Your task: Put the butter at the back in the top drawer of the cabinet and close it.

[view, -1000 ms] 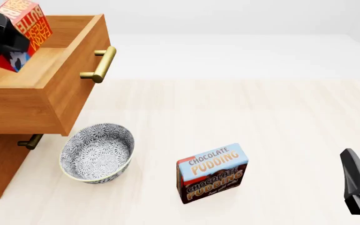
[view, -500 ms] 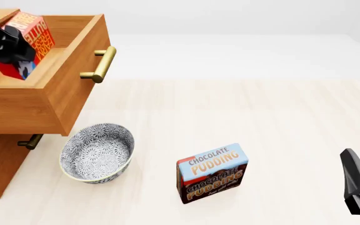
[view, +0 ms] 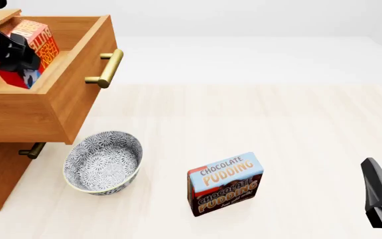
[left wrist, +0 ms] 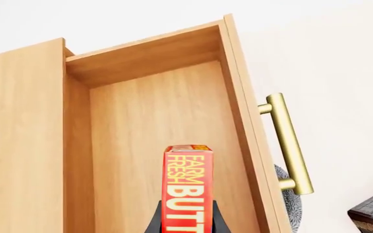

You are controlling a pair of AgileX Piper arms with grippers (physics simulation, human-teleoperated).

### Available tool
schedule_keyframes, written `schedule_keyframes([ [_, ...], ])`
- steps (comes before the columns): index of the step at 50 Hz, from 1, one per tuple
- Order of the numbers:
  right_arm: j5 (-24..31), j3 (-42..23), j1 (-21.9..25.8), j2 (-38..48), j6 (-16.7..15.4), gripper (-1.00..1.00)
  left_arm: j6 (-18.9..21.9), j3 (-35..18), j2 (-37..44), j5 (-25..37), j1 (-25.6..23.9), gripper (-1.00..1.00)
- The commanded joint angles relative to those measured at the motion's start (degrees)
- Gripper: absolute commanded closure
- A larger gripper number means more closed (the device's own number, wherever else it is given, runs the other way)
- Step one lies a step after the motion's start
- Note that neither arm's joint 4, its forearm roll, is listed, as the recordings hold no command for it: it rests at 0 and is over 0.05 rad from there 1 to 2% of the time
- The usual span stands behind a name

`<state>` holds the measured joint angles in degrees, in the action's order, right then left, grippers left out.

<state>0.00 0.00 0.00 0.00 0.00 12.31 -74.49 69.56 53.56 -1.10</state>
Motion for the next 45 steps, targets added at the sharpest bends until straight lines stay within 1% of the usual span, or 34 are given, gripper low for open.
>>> schedule_keyframes([
  [1,0.00,0.00,0.00,0.00,0.00,-1.00,0.46,-0.35,0.84,-1.59,0.21,1.00],
  [15,0.00,0.00,0.00,0.00,0.00,-1.00,0.01,0.34,2.68,-3.37,0.93,1.00],
  [17,0.00,0.00,0.00,0.00,0.00,-1.00,-0.62,0.12,3.52,-3.69,0.56,1.00],
  [45,0.00,0.00,0.00,0.00,0.00,-1.00,-0.70,1.16,6.07,-5.68,2.33,1.00],
])
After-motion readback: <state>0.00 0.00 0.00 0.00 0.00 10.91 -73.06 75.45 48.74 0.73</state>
